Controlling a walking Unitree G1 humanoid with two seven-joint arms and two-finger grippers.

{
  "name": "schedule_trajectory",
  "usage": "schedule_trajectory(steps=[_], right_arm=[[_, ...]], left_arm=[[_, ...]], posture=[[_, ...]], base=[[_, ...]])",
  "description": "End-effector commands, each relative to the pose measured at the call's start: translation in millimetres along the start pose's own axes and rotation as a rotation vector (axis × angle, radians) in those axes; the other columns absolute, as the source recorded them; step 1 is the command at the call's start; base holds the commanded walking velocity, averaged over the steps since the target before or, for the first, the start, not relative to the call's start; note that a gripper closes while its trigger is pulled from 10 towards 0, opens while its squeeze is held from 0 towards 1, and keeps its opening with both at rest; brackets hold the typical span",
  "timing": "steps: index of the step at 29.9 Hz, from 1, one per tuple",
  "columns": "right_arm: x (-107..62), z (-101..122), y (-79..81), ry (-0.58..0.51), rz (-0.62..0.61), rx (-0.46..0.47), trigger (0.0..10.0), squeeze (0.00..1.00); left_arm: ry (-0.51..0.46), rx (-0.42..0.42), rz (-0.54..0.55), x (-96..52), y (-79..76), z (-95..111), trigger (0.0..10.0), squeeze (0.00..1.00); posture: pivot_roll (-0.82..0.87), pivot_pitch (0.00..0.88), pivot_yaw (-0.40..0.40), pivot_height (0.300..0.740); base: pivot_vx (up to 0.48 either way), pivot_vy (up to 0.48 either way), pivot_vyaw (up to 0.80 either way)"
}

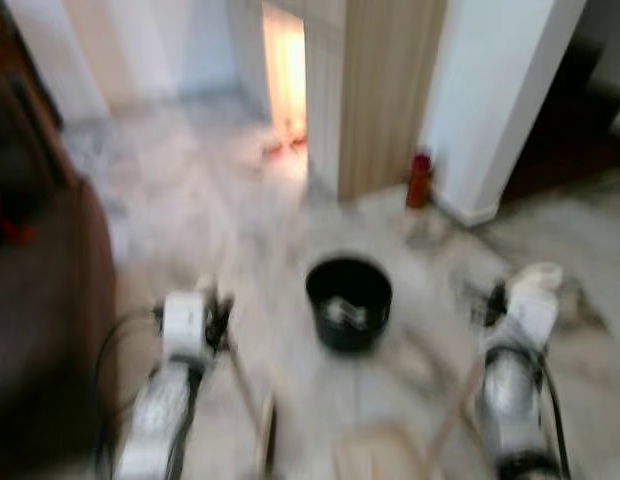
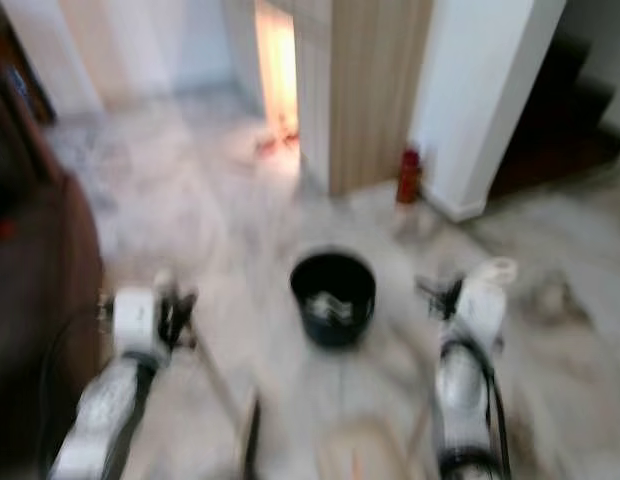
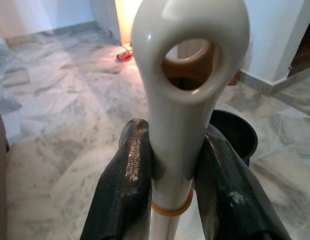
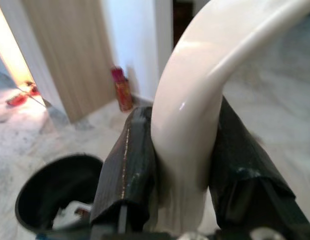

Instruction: Sweep floor

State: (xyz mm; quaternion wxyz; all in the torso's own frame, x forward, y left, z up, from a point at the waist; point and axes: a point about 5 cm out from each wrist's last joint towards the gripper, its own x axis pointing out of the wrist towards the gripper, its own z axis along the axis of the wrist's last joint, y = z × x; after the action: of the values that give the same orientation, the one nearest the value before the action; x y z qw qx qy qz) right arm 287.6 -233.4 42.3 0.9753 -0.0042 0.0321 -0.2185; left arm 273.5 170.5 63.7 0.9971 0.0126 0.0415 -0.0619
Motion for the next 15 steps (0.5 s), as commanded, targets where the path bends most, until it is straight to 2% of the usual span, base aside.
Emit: schedule_trajectory(steps=[1, 15], right_arm=[[6.8, 11.2, 3.0, -0.037, 0.007, 0.011, 10.0, 0.00], [6.3, 9.5, 5.1, -0.028, 0.015, 0.008, 10.0, 0.00]], left_arm=[[-0.067, 0.020, -0.012, 9.2, -0.4, 17.7, 10.0, 0.00], [-0.074, 0.026, -0.011, 10.7, -0.6, 19.2, 10.0, 0.00]], posture=[[0.00, 0.000, 0.009, 0.740], [0.01, 0.000, 0.009, 0.740]], base=[[0.000, 0.000, -0.80], [0.000, 0.000, -0.79]])
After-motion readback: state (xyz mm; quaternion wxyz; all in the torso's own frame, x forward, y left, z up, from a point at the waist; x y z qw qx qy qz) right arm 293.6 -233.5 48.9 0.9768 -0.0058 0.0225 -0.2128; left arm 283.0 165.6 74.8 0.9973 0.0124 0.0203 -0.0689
